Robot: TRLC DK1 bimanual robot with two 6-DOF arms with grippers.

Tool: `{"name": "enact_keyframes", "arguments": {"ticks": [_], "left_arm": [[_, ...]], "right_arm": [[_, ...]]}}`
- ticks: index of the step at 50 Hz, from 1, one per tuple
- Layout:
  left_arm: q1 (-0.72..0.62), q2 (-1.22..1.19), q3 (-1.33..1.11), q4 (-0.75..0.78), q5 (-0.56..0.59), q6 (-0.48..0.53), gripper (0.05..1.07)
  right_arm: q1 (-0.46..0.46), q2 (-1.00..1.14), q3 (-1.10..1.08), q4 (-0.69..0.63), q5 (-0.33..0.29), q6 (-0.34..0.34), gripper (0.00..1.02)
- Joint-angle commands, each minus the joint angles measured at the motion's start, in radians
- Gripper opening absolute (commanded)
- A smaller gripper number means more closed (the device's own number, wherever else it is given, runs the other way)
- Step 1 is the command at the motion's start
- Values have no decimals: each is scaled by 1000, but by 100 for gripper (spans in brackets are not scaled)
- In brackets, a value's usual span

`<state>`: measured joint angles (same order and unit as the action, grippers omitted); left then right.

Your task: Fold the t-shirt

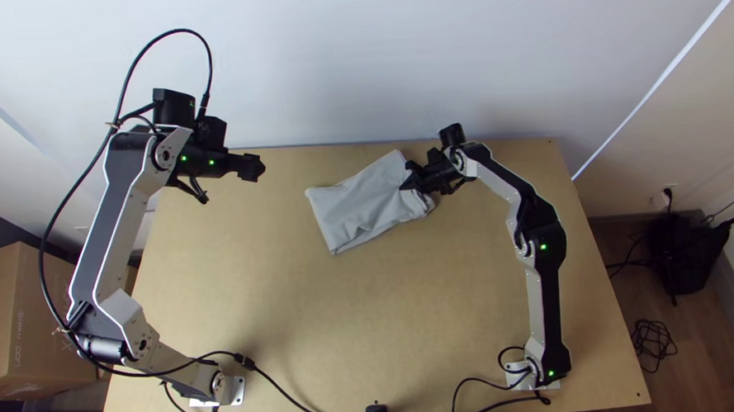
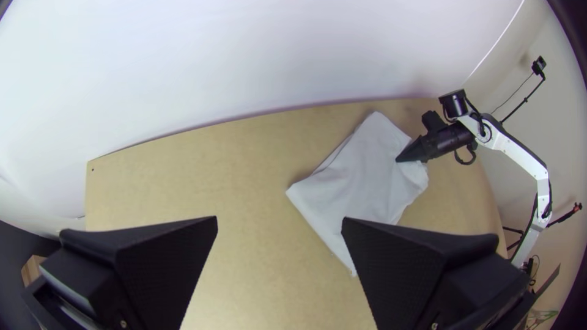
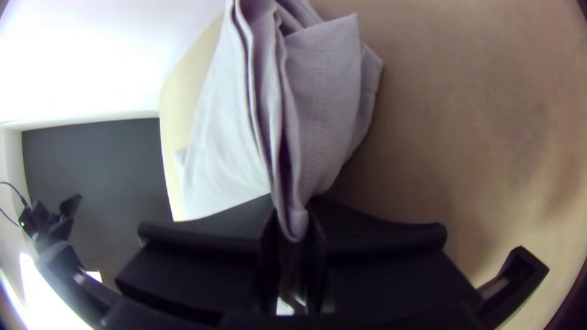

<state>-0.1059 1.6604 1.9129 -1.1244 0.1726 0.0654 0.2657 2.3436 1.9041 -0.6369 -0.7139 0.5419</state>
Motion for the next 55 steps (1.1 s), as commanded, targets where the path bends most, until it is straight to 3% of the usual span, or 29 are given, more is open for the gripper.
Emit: {"name": "enact_keyframes", "arguments": {"ticks": [1, 10, 25, 40, 42, 45, 48, 50, 55], "left_arm": [[14, -39, -18, -18, 7, 22, 103], [15, -48, -18, -20, 10, 24, 103], [2, -76, -17, -20, 13, 20, 103], [3, -125, -18, -26, 21, 22, 103], [5, -131, -20, -29, 21, 24, 103], [8, -137, -22, -32, 27, 24, 103], [11, -145, -26, -34, 34, 24, 103], [12, -152, -29, -34, 38, 24, 103], [17, -171, -38, -34, 38, 22, 103]], "right_arm": [[-77, 11, -22, 42, 34, 87, 2], [-207, -70, -140, 161, 70, 174, 2], [-480, -213, -343, 338, 209, 322, 2], [-729, -337, -488, 362, 292, 360, 2], [-747, -360, -514, 365, 294, 349, 13], [-766, -395, -548, 365, 292, 329, 49], [-777, -437, -577, 367, 297, 291, 77], [-787, -471, -597, 365, 307, 260, 86], [-821, -573, -643, 365, 350, 184, 98]]}}
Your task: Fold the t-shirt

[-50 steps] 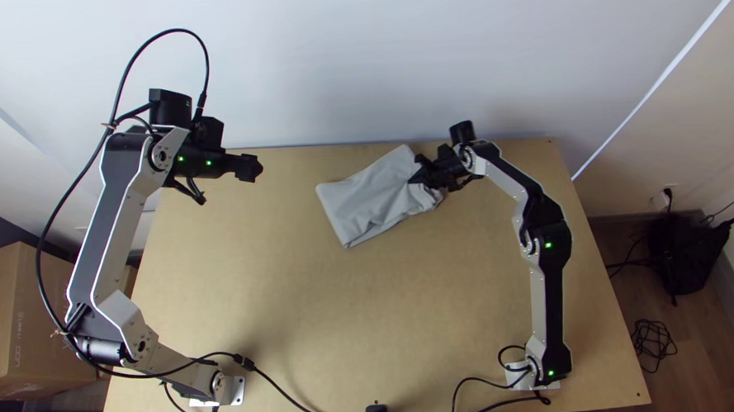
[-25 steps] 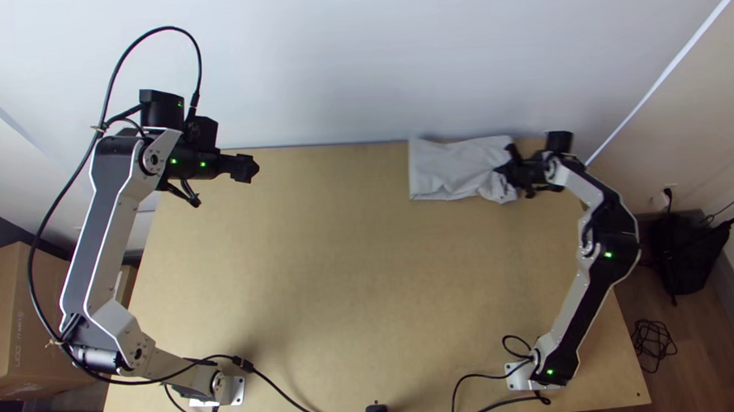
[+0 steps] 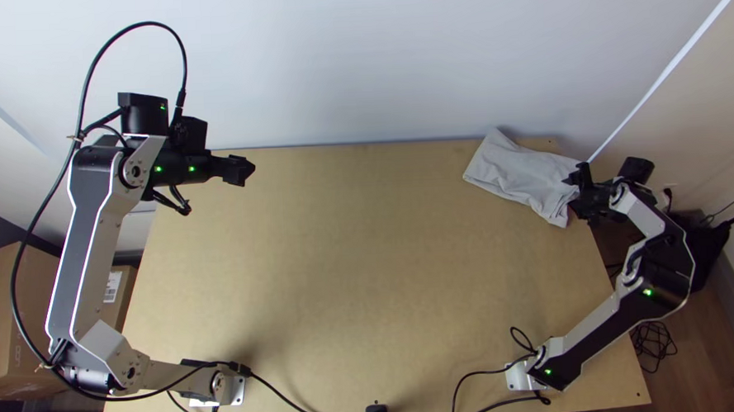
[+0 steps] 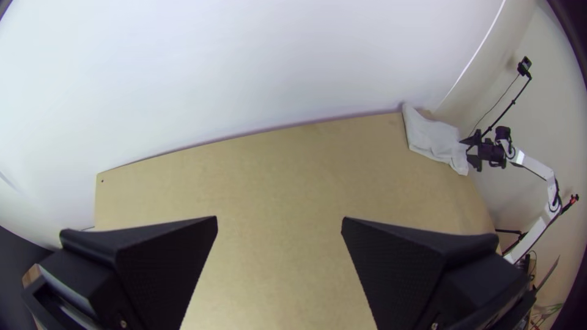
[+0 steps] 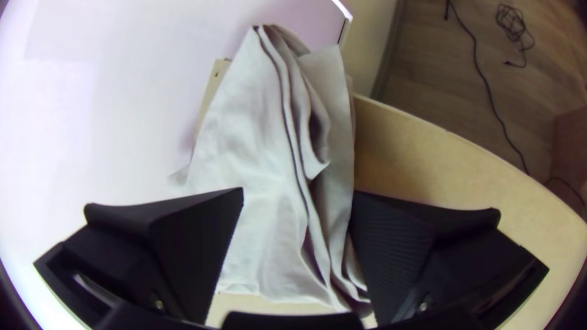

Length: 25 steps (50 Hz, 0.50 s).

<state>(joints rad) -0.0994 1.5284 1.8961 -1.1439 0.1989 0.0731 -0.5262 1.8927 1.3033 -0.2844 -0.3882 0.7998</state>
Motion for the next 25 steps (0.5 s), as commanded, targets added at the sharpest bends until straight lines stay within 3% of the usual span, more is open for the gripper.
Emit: {"name": "enact_keyframes", "arguments": {"ticks": [1, 7, 14, 25], "left_arm": [[13, -43, -25, -13, 11, 13, 103], [50, -74, -38, 12, 11, -12, 103], [106, -136, -89, 101, 11, -35, 103], [201, -260, -203, 256, 5, -41, 103]], "right_arm": [[-35, -145, -50, 13, 28, -90, 98], [-63, -280, -78, 13, 45, -211, 98], [-64, -438, -42, 13, 60, -419, 97], [5, -630, 30, 67, 58, -567, 98]]}}
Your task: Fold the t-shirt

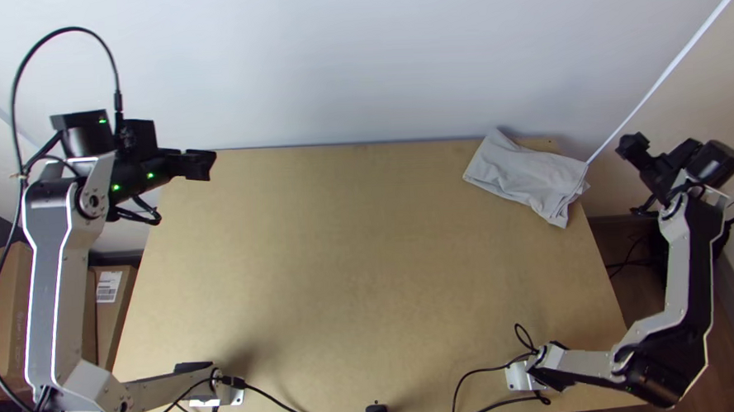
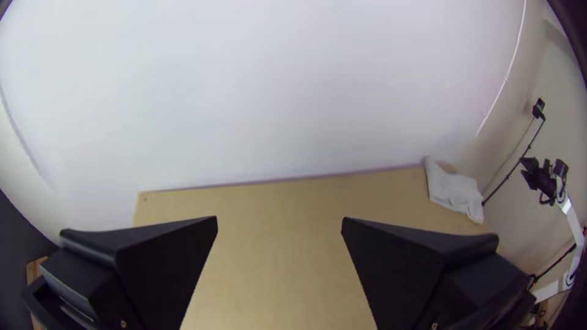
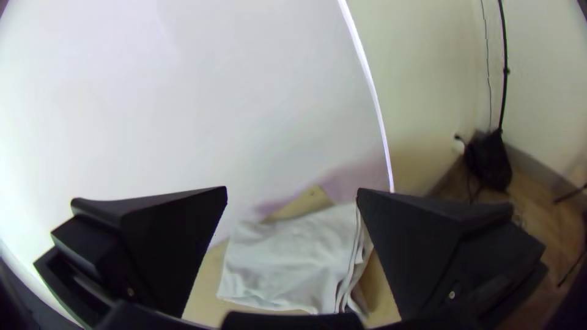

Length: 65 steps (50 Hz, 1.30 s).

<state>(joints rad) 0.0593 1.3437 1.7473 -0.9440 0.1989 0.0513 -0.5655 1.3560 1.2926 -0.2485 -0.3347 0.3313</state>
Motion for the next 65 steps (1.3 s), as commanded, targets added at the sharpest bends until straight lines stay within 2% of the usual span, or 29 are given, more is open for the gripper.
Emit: {"name": "enact_keyframes", "arguments": {"ticks": [1, 3, 10, 17, 24, 31, 44, 56, 61, 65], "left_arm": [[51, -92, -68, 73, 4, -22, 103], [70, -124, -98, 116, -1, -24, 103], [120, -256, -238, 294, -53, -22, 103], [122, -393, -393, 465, -138, -19, 103], [129, -528, -559, 637, -159, -21, 102], [135, -687, -767, 837, -161, -21, 102], [165, -859, -1089, 938, -159, -21, 102], [178, -894, -1326, 1008, -159, -105, 102], [178, -891, -1427, 1061, -159, -133, 103], [171, -885, -1497, 1094, -159, -156, 103]], "right_arm": [[58, -116, 42, 51, 13, -107, 98], [73, -149, 47, 86, 71, -107, 98], [173, -265, 56, 144, 174, -184, 98], [239, -400, -16, 353, 210, -245, 98], [296, -558, -170, 581, 209, -258, 98], [314, -722, -398, 710, 206, -255, 98], [437, -1051, -886, 724, 209, -247, 98], [497, -1367, -1247, 759, 209, -242, 98], [501, -1362, -1291, 730, 221, -196, 98], [501, -1351, -1291, 606, 252, -135, 98]]}}
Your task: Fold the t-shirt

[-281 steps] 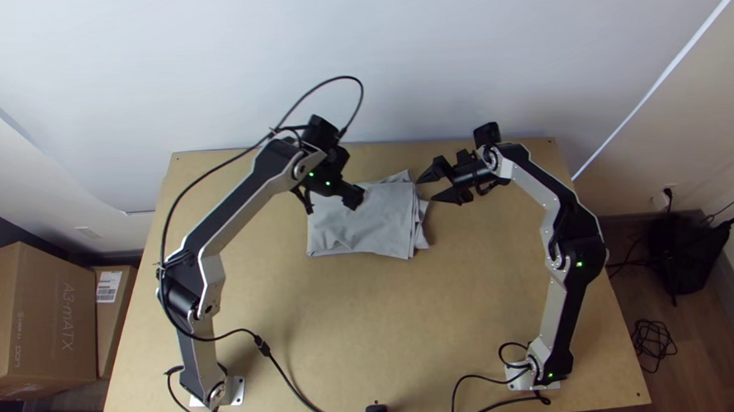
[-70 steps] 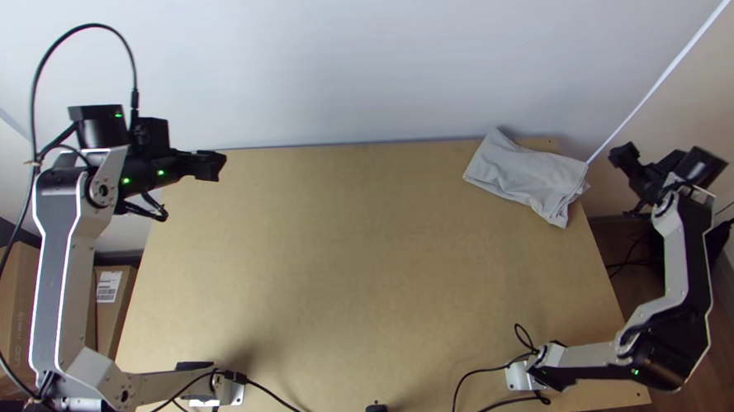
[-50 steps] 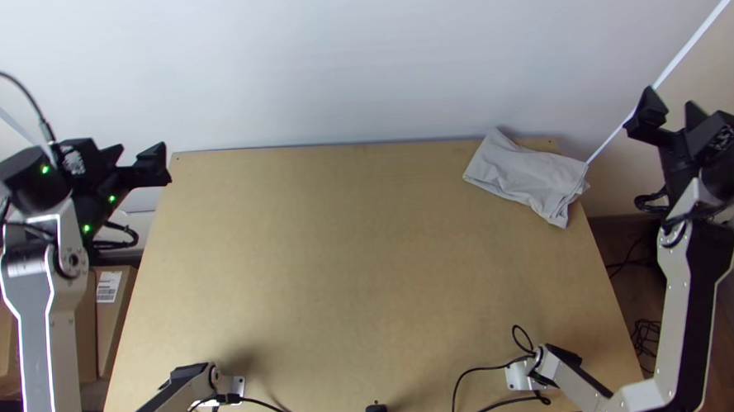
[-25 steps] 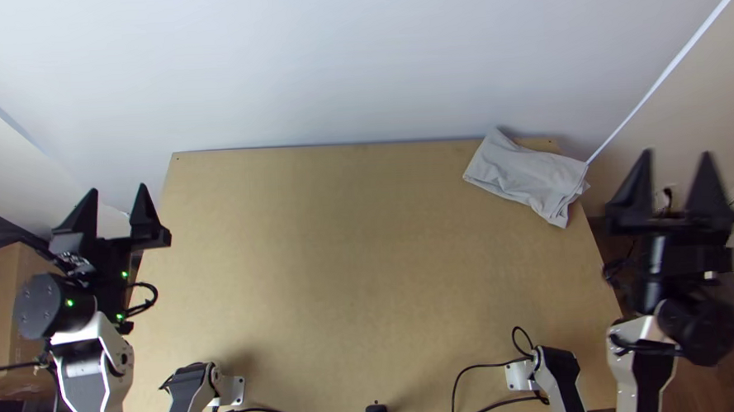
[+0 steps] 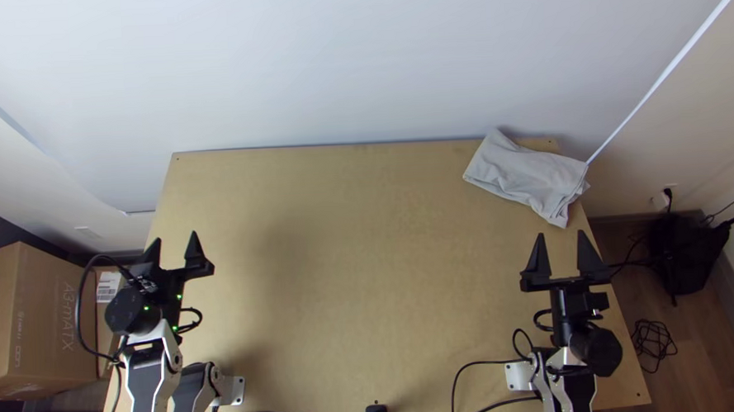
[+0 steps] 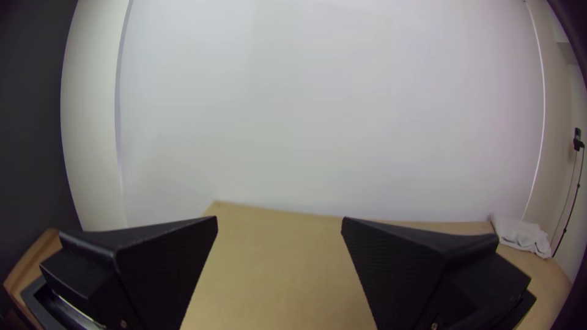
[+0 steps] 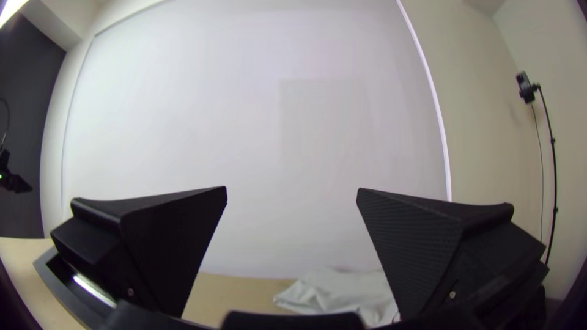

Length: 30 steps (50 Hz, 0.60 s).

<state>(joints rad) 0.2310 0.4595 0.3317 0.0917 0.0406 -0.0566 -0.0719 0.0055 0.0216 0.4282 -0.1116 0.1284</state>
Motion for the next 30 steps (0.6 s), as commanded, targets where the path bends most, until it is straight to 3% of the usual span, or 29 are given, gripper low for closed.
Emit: {"name": "enact_keyframes", "arguments": {"ticks": [1, 8, 14, 19, 25, 30], "left_arm": [[-2, 1, -97, 74, -1, -49, 103], [-55, 8, -207, 149, -1, -74, 103], [-104, -30, -260, 160, -1, -100, 103], [-140, -159, -327, 178, -1, -86, 103], [-147, -466, -336, -43, -1, -89, 103], [-127, -455, -335, -49, -1, -69, 102]], "right_arm": [[9, -2, -20, -117, 29, 83, 98], [12, -9, -20, -381, 32, 134, 98], [3, -9, -15, -422, 46, 126, 98], [-6, -9, -14, -428, 67, 48, 98], [-3, -9, -14, -428, 67, 48, 98], [-2, -9, -14, -428, 67, 48, 98]]}}
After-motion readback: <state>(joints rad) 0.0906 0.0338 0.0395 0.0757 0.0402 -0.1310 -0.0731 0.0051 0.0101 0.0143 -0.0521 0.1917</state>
